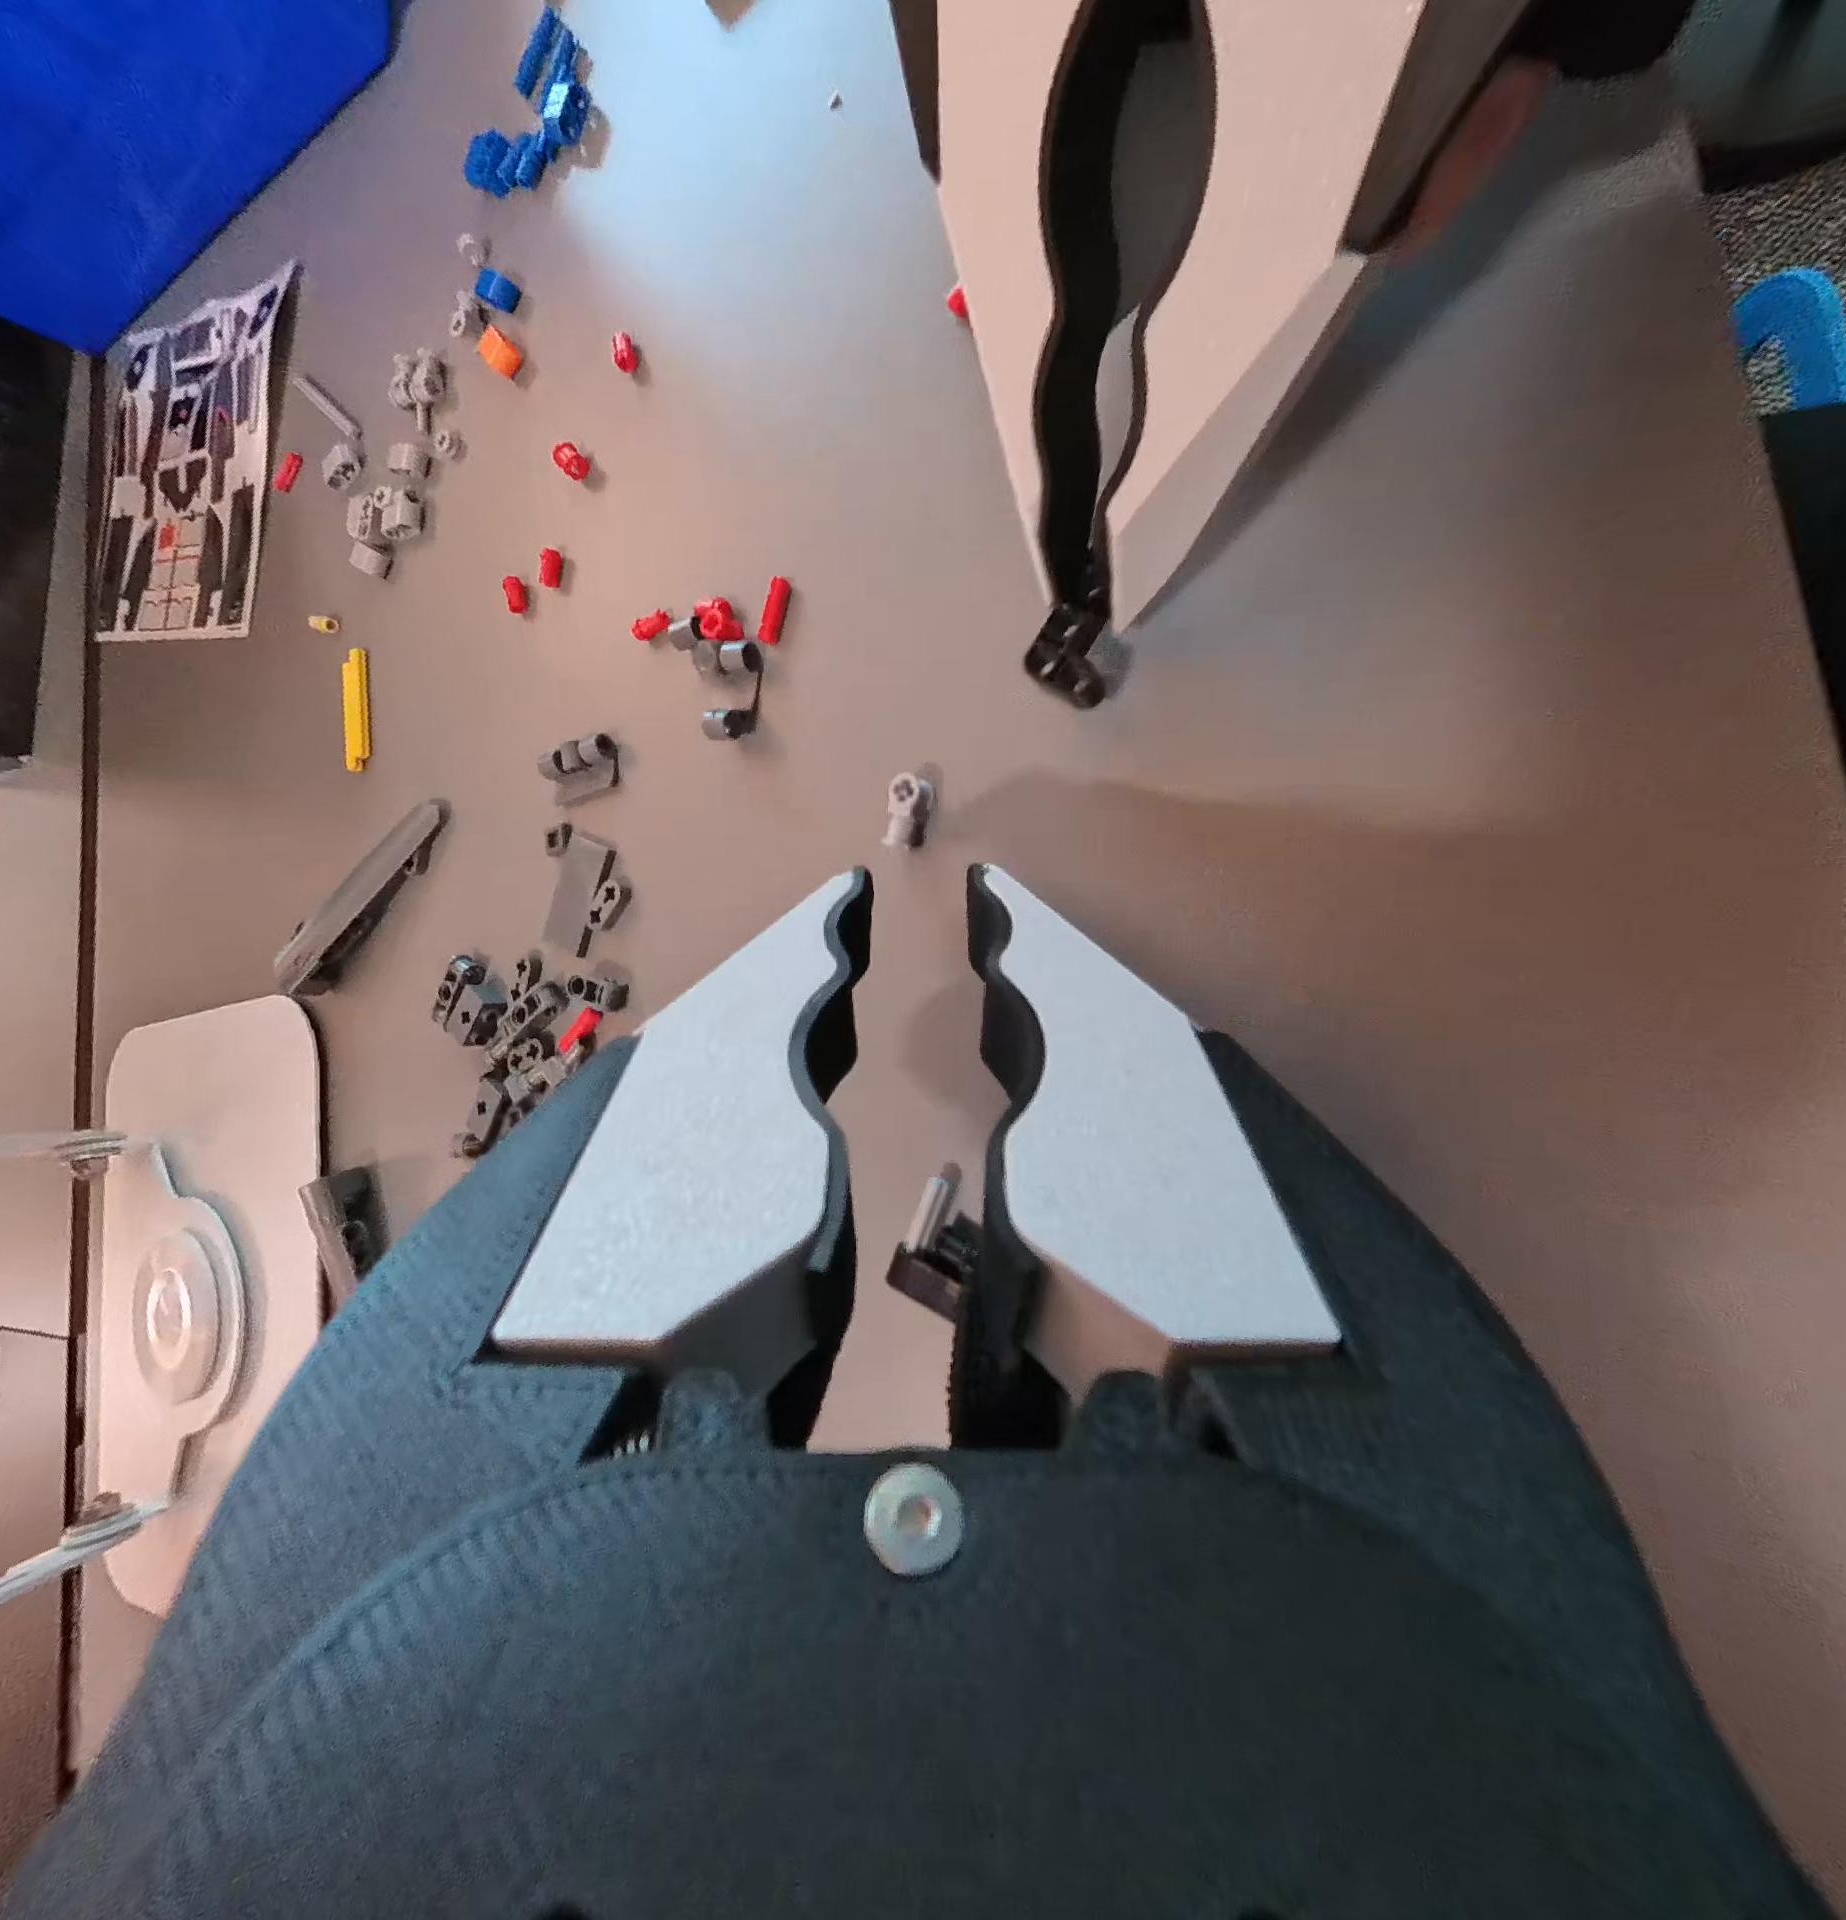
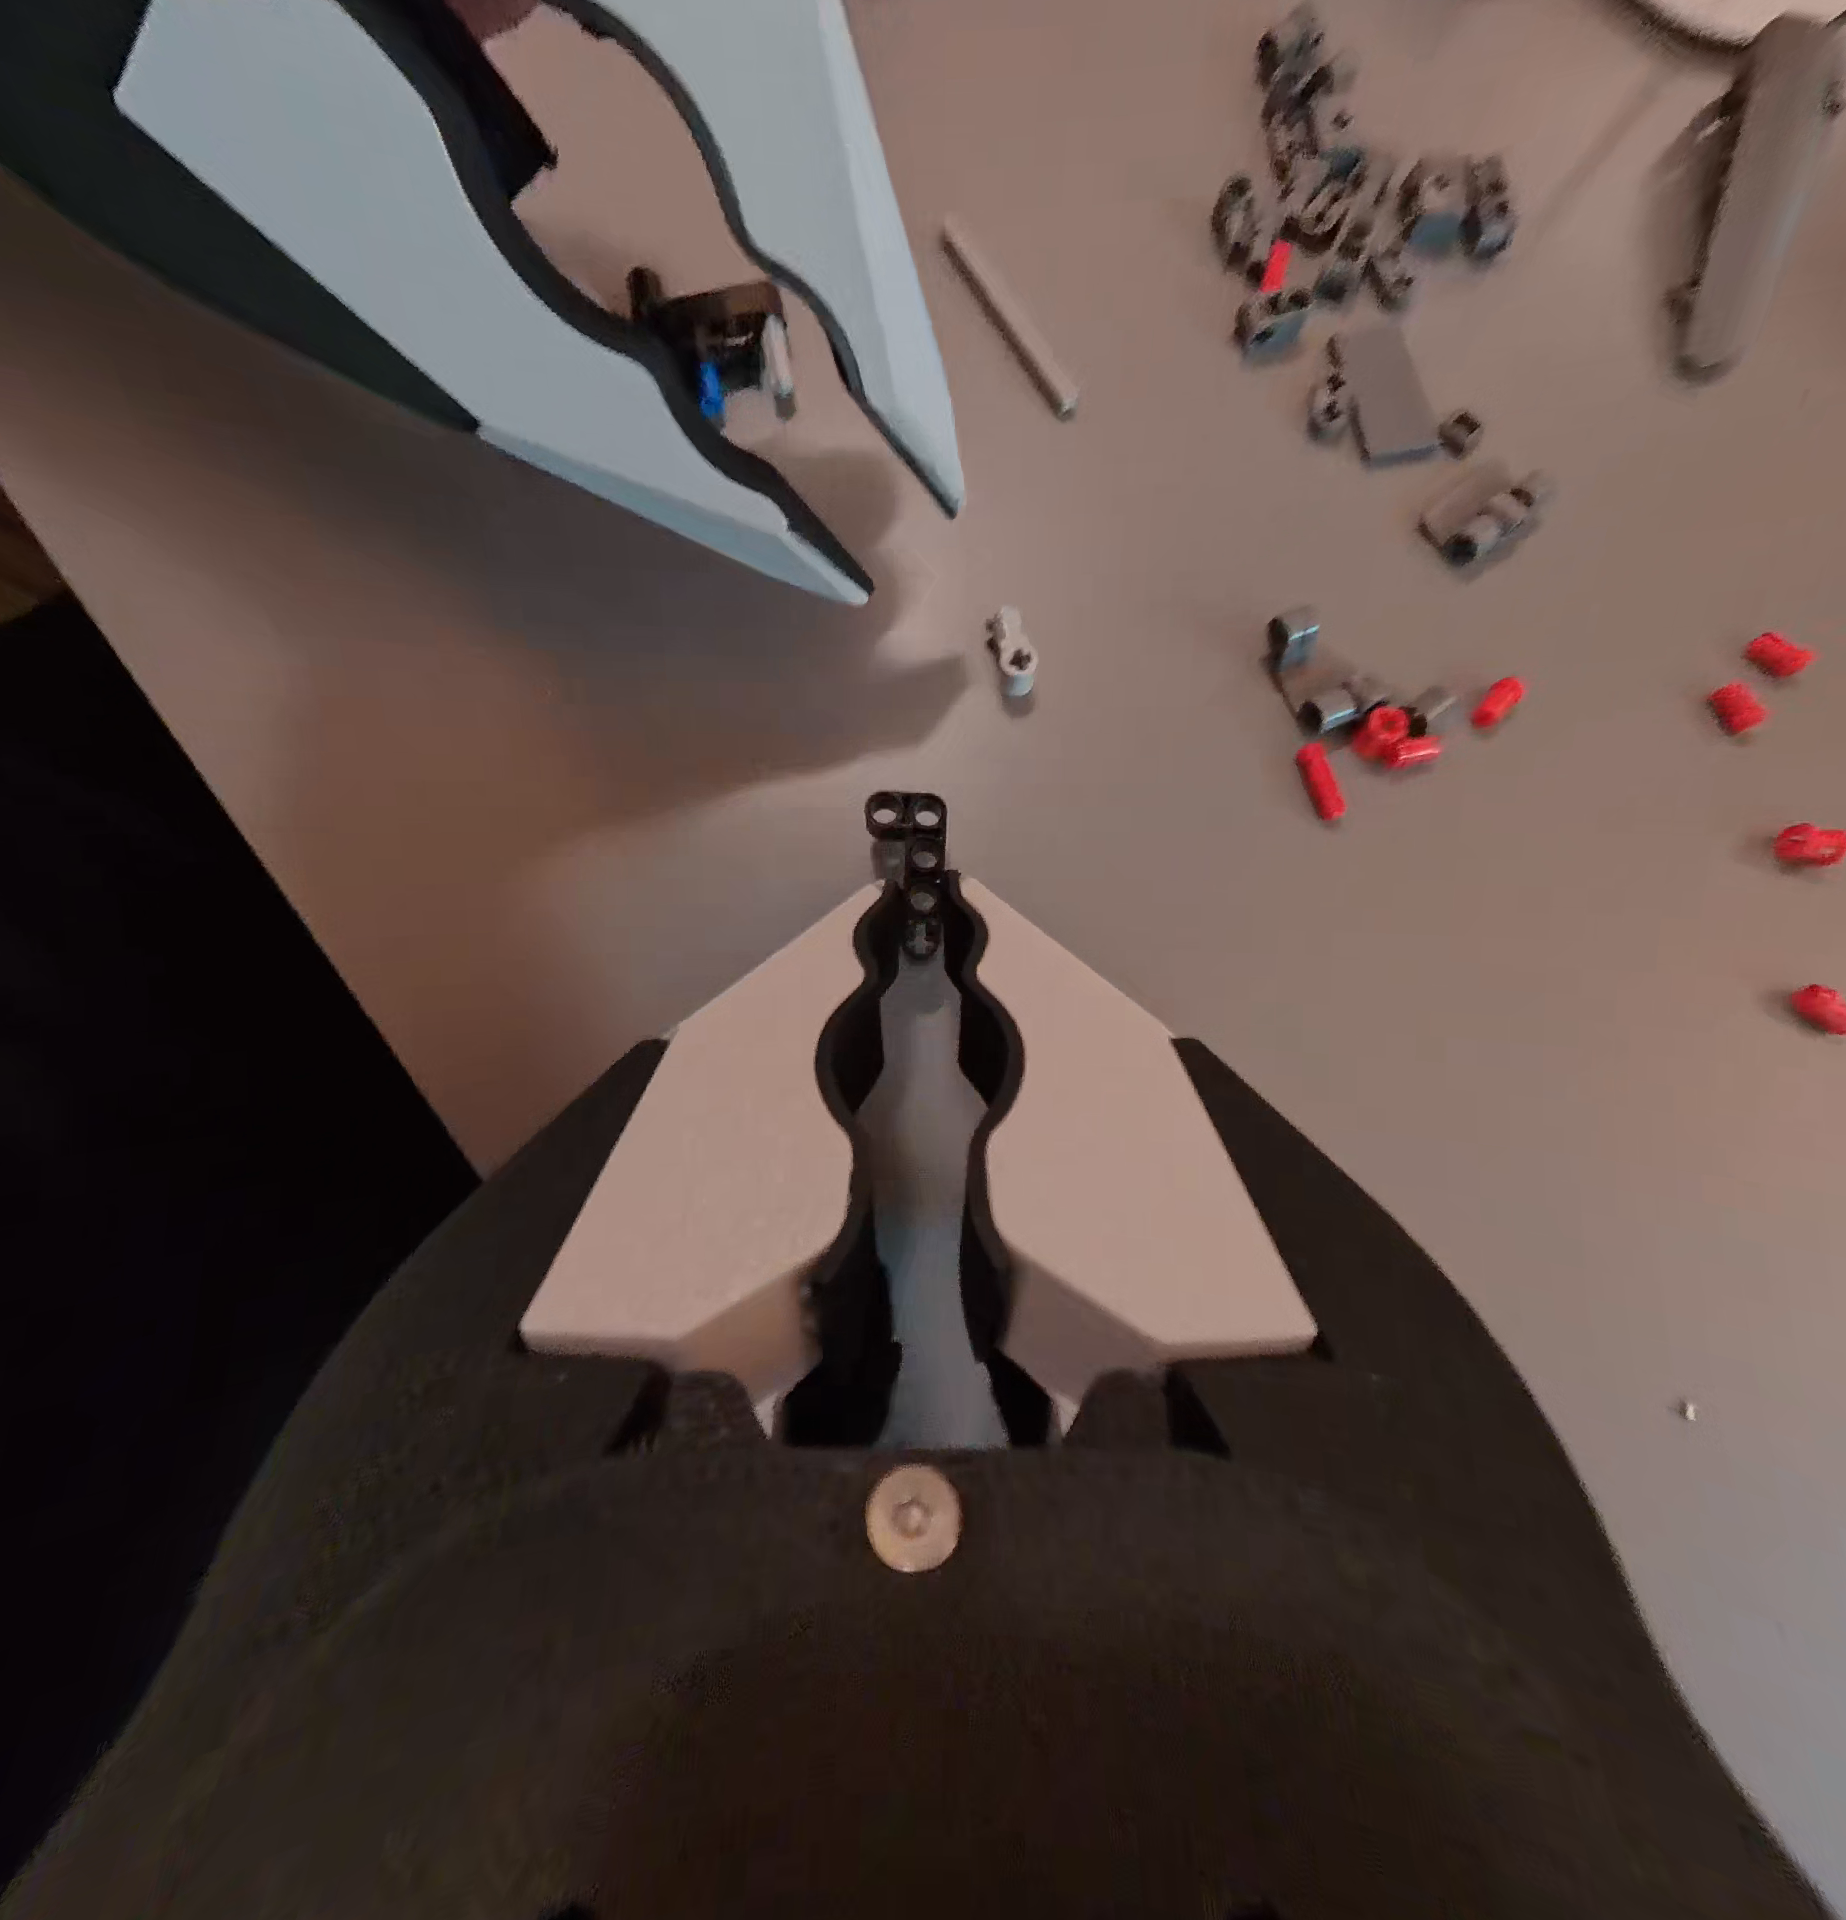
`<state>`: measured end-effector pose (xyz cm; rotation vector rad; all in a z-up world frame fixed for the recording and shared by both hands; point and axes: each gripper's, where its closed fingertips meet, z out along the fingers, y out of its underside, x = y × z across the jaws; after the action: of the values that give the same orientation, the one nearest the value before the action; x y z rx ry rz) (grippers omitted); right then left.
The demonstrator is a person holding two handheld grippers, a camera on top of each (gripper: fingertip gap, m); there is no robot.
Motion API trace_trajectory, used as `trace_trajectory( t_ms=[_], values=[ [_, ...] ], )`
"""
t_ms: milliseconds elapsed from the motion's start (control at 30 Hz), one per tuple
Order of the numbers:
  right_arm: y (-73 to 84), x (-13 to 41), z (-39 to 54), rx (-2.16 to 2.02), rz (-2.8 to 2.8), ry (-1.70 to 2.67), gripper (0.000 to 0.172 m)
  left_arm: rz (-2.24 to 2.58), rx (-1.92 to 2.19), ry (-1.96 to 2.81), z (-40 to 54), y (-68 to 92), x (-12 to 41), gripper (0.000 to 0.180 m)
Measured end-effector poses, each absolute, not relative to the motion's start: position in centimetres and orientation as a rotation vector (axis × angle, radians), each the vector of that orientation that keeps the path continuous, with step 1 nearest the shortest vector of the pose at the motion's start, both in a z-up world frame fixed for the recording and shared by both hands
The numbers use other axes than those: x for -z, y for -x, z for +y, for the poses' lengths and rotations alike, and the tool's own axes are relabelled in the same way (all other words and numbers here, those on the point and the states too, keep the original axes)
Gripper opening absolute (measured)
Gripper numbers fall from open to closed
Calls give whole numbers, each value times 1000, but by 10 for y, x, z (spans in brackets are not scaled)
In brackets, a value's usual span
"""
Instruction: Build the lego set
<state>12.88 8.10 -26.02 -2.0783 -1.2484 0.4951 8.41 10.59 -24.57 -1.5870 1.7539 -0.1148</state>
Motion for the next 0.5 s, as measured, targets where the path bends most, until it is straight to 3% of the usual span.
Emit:
trace_trajectory(
  t_ms=[33,500],
  values=[
    [-129,263,79,-503,-1274,2103,5,1756,118,1594,106,-82,247,16],
    [-135,245,88,-478,-1283,2092,19,1763,120,1567,107,-76,247,17]
  ],
)
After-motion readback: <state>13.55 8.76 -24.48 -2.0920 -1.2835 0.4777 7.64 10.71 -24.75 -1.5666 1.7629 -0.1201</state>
